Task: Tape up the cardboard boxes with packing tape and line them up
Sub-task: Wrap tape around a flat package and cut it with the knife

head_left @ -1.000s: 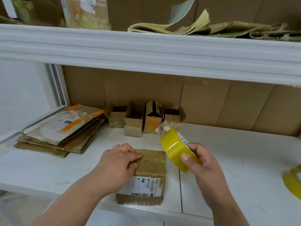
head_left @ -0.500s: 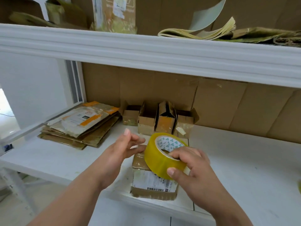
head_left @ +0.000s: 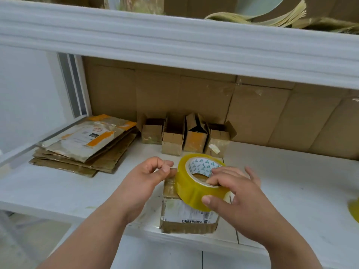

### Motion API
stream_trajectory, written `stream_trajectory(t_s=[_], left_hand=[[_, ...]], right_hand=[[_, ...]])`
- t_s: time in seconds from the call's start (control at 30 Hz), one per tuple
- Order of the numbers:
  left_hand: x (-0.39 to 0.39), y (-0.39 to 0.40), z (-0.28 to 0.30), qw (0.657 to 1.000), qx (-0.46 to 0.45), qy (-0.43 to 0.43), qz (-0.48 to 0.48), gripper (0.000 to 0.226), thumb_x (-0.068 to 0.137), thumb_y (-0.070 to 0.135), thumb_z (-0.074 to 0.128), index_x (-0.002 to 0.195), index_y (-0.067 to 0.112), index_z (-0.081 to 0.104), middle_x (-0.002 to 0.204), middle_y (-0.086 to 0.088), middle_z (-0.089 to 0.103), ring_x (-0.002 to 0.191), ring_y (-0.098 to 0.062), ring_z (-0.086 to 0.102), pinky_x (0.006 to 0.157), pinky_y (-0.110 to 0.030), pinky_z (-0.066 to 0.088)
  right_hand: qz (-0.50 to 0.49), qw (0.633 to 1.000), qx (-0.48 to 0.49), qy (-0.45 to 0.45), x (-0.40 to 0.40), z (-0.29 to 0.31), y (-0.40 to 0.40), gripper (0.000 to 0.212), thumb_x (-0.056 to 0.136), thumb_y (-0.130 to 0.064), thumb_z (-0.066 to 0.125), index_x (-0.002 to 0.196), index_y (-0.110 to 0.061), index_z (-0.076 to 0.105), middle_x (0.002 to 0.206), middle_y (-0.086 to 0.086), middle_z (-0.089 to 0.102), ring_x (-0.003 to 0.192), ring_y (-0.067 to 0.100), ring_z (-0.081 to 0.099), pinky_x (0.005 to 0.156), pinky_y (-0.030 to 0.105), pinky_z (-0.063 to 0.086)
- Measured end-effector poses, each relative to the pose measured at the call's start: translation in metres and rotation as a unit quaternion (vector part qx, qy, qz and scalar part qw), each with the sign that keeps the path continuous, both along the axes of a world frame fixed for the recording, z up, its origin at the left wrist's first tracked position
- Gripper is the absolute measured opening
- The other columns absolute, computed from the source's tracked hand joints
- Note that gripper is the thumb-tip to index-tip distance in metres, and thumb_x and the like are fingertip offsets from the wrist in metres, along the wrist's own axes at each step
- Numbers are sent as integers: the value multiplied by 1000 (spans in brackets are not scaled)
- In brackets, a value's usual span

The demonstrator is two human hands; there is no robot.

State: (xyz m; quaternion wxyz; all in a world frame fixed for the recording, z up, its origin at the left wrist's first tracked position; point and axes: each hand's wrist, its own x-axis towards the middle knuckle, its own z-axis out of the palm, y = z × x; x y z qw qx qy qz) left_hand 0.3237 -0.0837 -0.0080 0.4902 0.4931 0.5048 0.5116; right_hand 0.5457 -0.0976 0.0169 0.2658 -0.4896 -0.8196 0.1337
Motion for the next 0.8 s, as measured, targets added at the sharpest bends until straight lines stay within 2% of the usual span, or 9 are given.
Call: stream_trajectory(t_s=[0.07,0.13,0.23,0.33,0.5,0.6,0.67,0.73,0.8], left_hand=[[2,-2,0,1000,0,16,8,21,99,19,56,79,15,60,119,12,67,98,5,66,108,-38,33],[4,-4,0,999,6,40,20,20,100,21,54,81,14,59,113,16,68,98,6,64,101,-34,32],[7,-4,-2,996,23,75,36,20,101,23,51,83,22,59,97,27,69,106,-2,61,95,-31,36],[9,-3,-7,987,68,132,66,15,102,23,48,92,25,59,98,34,66,98,3,62,83,-19,40],[14,-2,-15,963,134,200,120,15,102,14,46,101,21,59,88,30,66,87,7,63,70,-6,44],[22,-4,-13,949,151,239,141,16,102,9,46,95,15,59,87,13,66,86,14,59,68,-3,41],[24,-4,-12,945,149,250,149,17,103,15,46,92,20,59,94,10,64,88,10,60,70,-6,42],[22,-3,-14,950,131,237,159,19,100,33,45,89,29,60,94,7,70,95,-2,64,83,-24,49],[22,-4,-14,958,110,211,163,21,100,36,45,88,29,62,97,7,74,100,-11,66,91,-38,49]], right_hand=[[-2,999,20,-48,3,-2,0,39,64,-73,48,84,-41,60,104,-39,54,127,-23,24,117,29,-17],[6,996,23,-88,8,-2,1,37,67,-65,52,88,-34,60,109,-35,54,131,-22,20,117,32,-19],[28,995,11,-96,10,-1,3,29,70,-58,54,89,-36,56,116,-30,55,136,-18,19,119,37,-17],[59,995,7,-86,12,5,10,29,66,-67,52,77,-41,47,106,-31,55,130,-18,25,119,35,-14],[93,992,23,-85,14,18,21,44,59,-81,39,74,-40,48,88,-24,53,110,-11,41,119,31,-3],[97,992,32,-80,22,21,30,48,58,-83,39,74,-38,49,84,-22,52,103,-9,41,115,29,8],[100,993,37,-54,28,20,36,51,57,-83,44,73,-36,50,84,-19,52,103,-10,38,110,29,15],[91,994,45,-30,33,20,41,56,54,-84,45,73,-32,52,84,-18,53,107,-19,27,99,27,20],[73,996,42,-2,42,22,46,62,50,-85,47,72,-27,53,81,-16,55,105,-25,19,86,26,23]])
